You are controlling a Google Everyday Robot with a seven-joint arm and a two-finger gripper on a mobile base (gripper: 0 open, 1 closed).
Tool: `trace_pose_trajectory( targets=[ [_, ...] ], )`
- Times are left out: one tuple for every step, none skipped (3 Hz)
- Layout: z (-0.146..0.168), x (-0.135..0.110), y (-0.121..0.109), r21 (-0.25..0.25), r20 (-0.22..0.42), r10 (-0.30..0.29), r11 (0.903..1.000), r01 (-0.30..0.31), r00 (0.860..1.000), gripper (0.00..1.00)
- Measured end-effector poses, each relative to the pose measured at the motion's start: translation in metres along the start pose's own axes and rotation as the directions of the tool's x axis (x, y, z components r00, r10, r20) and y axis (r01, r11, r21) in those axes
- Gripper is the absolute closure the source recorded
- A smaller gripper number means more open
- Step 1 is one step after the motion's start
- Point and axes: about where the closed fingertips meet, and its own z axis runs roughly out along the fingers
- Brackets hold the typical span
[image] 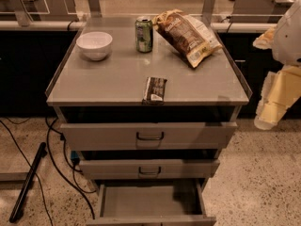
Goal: Close bottom drawer
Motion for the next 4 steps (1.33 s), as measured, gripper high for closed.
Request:
trace_pose_trajectory(
  targets=[
    [0.000, 0.000, 0.000, 0.000, 0.000, 0.000, 1.0000, 0.000, 1.000, 0.00],
    [0.000, 0.000, 0.000, 0.000, 0.000, 0.000, 1.0000, 0.000, 1.000, 0.14],
    [0.013, 0.003, 0.008, 0.001, 0.013, 0.020, 0.9998, -0.020, 1.000, 0.39],
    [0.042, 0.008, 0.030, -0.006, 0.047, 0.065, 0.9979, -0.065, 0.997, 0.60]
  ],
)
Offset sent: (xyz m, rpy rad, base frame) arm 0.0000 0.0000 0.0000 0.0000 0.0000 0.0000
